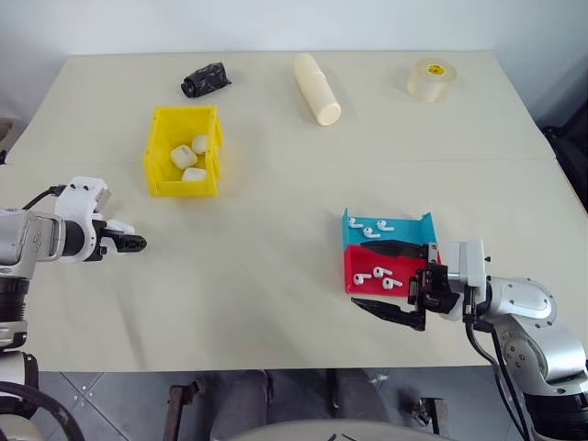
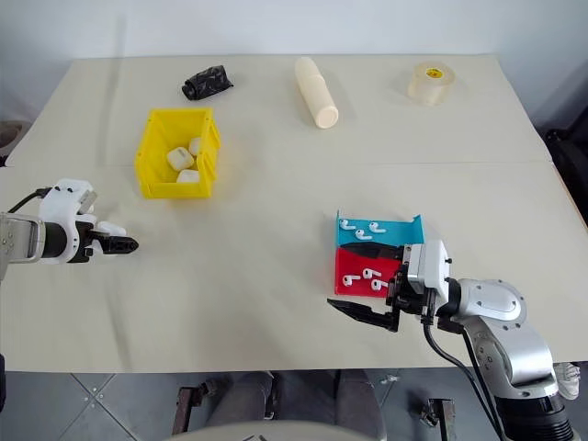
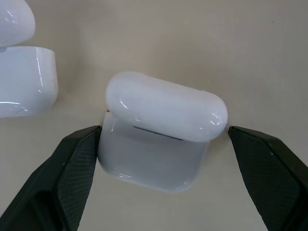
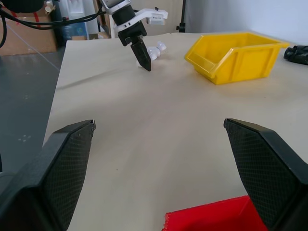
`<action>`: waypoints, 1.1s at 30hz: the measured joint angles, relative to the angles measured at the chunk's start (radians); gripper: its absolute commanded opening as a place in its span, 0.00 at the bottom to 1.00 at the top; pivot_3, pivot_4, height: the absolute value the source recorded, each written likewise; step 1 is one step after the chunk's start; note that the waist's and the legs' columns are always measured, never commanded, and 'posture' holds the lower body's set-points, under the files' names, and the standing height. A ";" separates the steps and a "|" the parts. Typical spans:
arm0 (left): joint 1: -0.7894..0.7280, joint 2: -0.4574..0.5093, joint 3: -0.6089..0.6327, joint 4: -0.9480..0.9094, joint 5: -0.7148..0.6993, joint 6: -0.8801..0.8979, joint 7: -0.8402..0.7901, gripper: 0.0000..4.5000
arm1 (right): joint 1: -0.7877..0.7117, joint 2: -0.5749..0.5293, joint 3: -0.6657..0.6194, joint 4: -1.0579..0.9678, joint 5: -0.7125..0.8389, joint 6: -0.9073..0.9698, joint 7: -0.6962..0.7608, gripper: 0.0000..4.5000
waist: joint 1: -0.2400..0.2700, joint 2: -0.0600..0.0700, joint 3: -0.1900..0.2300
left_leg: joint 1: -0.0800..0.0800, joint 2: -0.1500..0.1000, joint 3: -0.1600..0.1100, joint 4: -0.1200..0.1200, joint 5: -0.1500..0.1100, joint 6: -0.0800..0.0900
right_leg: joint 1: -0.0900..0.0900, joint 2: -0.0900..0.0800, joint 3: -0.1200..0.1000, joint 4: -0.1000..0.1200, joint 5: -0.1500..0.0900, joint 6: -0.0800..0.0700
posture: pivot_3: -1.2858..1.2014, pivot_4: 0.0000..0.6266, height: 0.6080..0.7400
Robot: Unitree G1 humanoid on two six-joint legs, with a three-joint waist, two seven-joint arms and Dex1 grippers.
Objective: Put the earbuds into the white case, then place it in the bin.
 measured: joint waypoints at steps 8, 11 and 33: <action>0.005 0.075 -0.111 0.006 0.059 -0.115 -0.151 0.99 | -0.001 0.000 0.000 -0.001 0.000 0.000 -0.014 1.00 | -0.002 0.000 0.000 | 0.000 0.000 0.000 0.000 0.000 0.000 | 0.000 0.000 0.000 0.000 0.000 0.000 | 0.52 0.24 1.00; 0.007 0.091 -0.130 0.032 0.078 -0.154 -0.205 0.99 | -0.001 0.001 0.000 -0.002 -0.001 0.001 -0.020 1.00 | -0.002 0.000 0.000 | 0.000 0.000 0.001 0.000 0.000 0.000 | 0.000 0.000 0.000 0.000 0.000 0.000 | 0.52 0.24 1.00; 0.018 0.084 -0.153 0.090 0.193 -0.290 -0.380 0.62 | 0.014 0.007 0.000 -0.020 -0.010 0.001 -0.048 1.00 | -0.003 0.003 -0.002 | 0.003 0.001 0.002 0.000 0.001 0.001 | 0.000 0.001 0.002 0.001 0.000 0.000 | 0.52 0.24 1.00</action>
